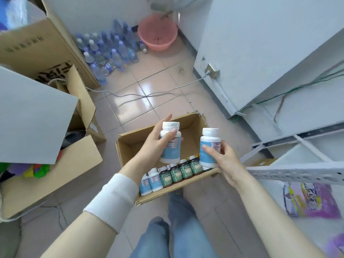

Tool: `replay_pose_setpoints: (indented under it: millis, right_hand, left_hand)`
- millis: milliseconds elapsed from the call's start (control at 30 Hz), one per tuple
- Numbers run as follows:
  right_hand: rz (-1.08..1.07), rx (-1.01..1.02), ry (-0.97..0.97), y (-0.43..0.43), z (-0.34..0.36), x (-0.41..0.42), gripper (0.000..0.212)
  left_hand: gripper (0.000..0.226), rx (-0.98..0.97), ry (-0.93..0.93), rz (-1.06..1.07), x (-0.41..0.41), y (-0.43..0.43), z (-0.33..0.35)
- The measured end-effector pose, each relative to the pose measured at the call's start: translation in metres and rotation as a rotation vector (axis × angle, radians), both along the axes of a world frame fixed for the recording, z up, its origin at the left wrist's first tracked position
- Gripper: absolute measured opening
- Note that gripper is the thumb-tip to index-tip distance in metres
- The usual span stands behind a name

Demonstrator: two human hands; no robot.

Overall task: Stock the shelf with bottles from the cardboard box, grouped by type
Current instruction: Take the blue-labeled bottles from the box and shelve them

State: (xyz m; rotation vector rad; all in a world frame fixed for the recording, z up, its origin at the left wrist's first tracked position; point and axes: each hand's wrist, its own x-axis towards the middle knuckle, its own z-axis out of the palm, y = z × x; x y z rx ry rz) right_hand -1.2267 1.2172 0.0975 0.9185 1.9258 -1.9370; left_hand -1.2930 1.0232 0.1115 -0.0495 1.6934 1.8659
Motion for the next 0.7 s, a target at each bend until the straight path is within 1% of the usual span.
replay_pose_setpoints:
  millis: [133, 200, 233, 333, 400, 467, 567, 700]
  right_hand:
    - [-0.222, 0.007, 0.123, -0.003, 0.056, 0.077, 0.016]
    - [-0.309, 0.031, 0.152, -0.004, 0.084, 0.118, 0.016]
    - [-0.349, 0.052, 0.172, -0.003, 0.100, 0.137, 0.017]
    - [-0.424, 0.129, 0.250, 0.008, 0.146, 0.194, 0.017]
    - [-0.462, 0.175, 0.296, 0.018, 0.175, 0.235, 0.022]
    - [-0.515, 0.209, 0.337, 0.029, 0.201, 0.275, 0.028]
    - [-0.645, 0.215, 0.418, 0.049, 0.234, 0.341, 0.028]
    - [-0.724, 0.293, 0.402, 0.081, 0.269, 0.450, 0.035]
  left_hand:
    - [0.024, 0.132, -0.009, -0.099, 0.048, 0.025, 0.049]
    - [0.021, 0.175, -0.033, -0.173, 0.076, 0.036, 0.078]
    - [0.025, 0.190, -0.030, -0.213, 0.090, 0.042, 0.094]
    - [0.050, 0.190, 0.030, -0.368, 0.131, 0.064, 0.142]
    - [0.058, 0.184, 0.094, -0.451, 0.161, 0.085, 0.172]
    - [0.052, 0.199, 0.161, -0.507, 0.192, 0.110, 0.199]
    - [0.040, 0.271, 0.241, -0.588, 0.248, 0.152, 0.237]
    - [0.031, 0.367, 0.318, -0.684, 0.344, 0.214, 0.278]
